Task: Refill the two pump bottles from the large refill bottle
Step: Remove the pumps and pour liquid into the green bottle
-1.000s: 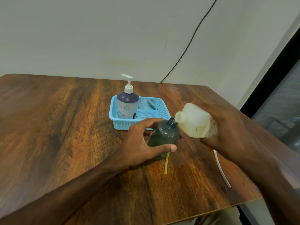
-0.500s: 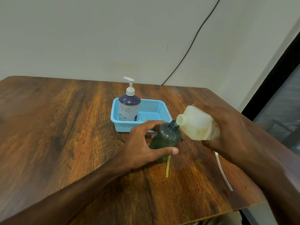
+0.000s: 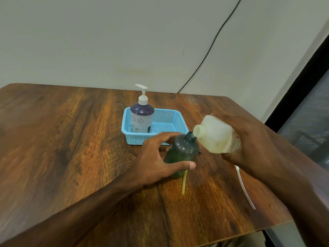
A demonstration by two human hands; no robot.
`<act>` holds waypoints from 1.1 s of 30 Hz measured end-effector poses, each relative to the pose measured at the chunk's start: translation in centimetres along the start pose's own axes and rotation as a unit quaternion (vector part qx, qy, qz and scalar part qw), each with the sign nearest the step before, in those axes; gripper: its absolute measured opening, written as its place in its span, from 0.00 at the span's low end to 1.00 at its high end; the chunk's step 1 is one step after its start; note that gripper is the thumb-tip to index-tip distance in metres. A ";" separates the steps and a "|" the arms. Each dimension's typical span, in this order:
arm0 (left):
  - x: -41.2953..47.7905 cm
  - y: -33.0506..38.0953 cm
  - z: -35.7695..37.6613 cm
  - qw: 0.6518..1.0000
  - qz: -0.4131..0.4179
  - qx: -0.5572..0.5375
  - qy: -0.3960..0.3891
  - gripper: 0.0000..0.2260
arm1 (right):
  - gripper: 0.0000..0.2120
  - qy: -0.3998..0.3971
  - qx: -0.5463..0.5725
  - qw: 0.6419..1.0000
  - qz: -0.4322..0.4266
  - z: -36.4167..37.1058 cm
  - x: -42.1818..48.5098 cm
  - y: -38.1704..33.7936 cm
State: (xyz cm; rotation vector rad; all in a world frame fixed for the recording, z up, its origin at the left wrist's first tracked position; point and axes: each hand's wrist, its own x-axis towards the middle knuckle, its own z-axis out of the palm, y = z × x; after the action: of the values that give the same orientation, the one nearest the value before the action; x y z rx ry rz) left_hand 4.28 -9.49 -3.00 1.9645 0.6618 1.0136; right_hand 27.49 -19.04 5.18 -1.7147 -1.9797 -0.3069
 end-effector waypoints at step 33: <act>0.1 0.3 -0.1 1.000 0.016 -0.008 0.009 0.27 | 0.39 -0.004 -0.007 1.000 -0.001 -0.2 0.2 0.0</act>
State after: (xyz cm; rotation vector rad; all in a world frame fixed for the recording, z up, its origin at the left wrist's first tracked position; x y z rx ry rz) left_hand 4.25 -9.54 -2.72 1.9610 0.6319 1.0538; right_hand 27.48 -18.97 5.45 -1.7264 -1.9893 -0.3156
